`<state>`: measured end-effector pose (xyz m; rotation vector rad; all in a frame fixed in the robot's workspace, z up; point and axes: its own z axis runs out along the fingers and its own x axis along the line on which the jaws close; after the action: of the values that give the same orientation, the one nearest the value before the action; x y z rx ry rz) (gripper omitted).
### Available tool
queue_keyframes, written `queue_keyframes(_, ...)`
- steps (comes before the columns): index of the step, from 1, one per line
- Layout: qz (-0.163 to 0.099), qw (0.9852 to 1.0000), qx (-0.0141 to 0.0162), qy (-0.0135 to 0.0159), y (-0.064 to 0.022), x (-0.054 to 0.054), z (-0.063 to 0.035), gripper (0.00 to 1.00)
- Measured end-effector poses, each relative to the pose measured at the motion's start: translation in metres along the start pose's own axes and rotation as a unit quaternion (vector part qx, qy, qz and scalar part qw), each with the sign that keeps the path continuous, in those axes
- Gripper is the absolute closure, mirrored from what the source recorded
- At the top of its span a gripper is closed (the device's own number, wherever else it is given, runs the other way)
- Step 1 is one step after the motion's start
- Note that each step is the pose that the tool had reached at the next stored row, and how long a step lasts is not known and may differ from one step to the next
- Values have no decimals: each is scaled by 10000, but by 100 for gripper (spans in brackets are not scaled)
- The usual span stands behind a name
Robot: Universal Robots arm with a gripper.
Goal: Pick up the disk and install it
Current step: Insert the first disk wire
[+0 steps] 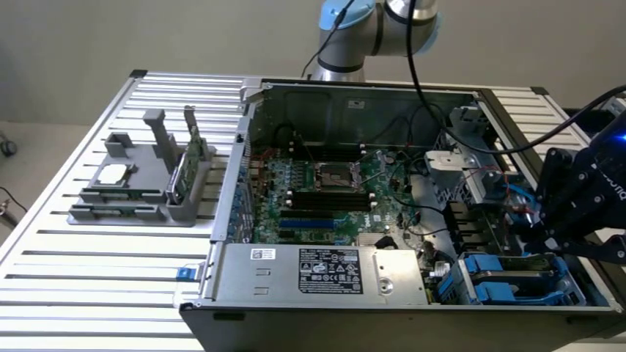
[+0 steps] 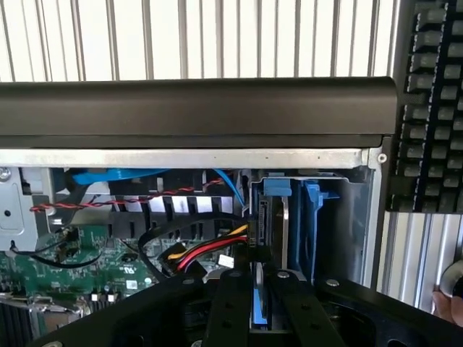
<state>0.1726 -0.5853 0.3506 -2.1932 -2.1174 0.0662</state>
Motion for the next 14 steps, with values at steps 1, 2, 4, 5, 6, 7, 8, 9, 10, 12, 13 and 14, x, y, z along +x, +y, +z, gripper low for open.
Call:
queue_keyframes(1, 41, 10000, -3, -26, 0, 0, 0, 84)
queue_keyframes(2, 83, 10000, -7, -39, 0, 0, 1, 84)
queue_keyframes(4, 126, 9999, -14, -63, 0, 0, 3, 84)
queue_keyframes(5, 127, 9999, -16, -76, 0, 0, 3, 84)
queue_keyframes(6, 129, 9999, -16, -77, 0, 0, 4, 84)
queue_keyframes(7, 132, 9999, -16, -77, -6, -1, 6, 84)
queue_keyframes(8, 134, 9999, -17, -76, -15, -1, 7, 84)
queue_keyframes(9, 135, 9999, -21, -77, -27, -1, 7, 84)
queue_keyframes(10, 135, 9999, -32, -76, -43, -2, 9, 84)
queue_keyframes(12, 134, 9999, -69, -74, -64, -3, 12, 84)
queue_keyframes(13, 134, 9998, -89, -72, -66, -3, 12, 84)
queue_keyframes(14, 133, 9998, -103, -71, -65, -4, 13, 84)
